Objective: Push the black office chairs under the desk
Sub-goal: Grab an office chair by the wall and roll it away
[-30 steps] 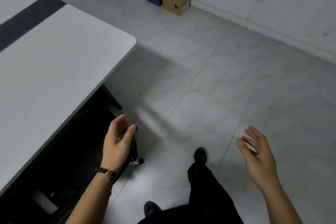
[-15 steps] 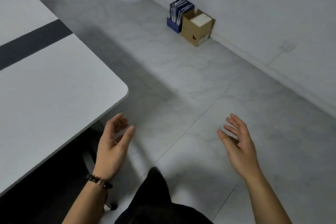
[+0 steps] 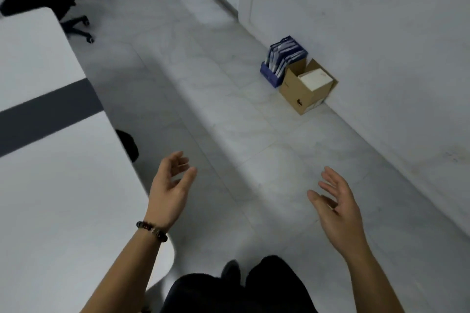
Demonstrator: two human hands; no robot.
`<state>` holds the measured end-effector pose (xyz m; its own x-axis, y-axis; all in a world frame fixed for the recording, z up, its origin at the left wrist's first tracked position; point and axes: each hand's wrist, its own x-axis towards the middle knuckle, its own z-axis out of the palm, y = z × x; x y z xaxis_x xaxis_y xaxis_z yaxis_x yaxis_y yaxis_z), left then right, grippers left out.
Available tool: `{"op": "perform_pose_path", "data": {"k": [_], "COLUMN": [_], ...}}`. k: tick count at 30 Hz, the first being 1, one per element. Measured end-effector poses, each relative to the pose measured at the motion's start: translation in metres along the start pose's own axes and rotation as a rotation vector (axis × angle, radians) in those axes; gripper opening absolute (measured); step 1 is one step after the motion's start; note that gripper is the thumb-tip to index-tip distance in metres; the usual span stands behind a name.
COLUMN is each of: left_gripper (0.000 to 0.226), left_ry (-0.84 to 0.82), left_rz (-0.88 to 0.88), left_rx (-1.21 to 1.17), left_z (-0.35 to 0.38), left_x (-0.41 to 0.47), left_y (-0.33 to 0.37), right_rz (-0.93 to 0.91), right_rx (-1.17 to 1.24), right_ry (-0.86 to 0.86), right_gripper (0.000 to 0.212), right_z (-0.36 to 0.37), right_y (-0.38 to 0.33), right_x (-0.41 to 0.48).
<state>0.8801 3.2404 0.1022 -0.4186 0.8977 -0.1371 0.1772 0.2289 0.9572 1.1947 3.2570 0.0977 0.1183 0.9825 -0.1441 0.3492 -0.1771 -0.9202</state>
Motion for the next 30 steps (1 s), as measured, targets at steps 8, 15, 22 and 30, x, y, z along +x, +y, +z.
{"op": "perform_pose_path", "data": {"k": [8,15,22,30], "left_gripper": [0.037,0.036,0.039,0.037], "left_ry": [0.053,0.271,0.552,0.703], "left_rz": [0.02,-0.108,-0.117,-0.161], "left_rx": [0.024,0.0,-0.056,-0.097], "left_z": [0.04,0.031,-0.031,-0.117], "left_x": [0.231,0.431,0.595,0.852], "left_y": [0.027,0.069,0.098,0.076], "right_rz": [-0.049,-0.11,-0.264,-0.346], "right_rx": [0.026,-0.023,-0.048,-0.131], "right_ry": [-0.085,-0.364,-0.609,-0.673], "right_gripper": [0.056,0.056,0.055,0.052], "right_z": [0.086,0.206,0.367,0.585], "right_y": [-0.039,-0.135,-0.26,-0.353], "right_x": [0.248,0.505,0.69,0.869]}}
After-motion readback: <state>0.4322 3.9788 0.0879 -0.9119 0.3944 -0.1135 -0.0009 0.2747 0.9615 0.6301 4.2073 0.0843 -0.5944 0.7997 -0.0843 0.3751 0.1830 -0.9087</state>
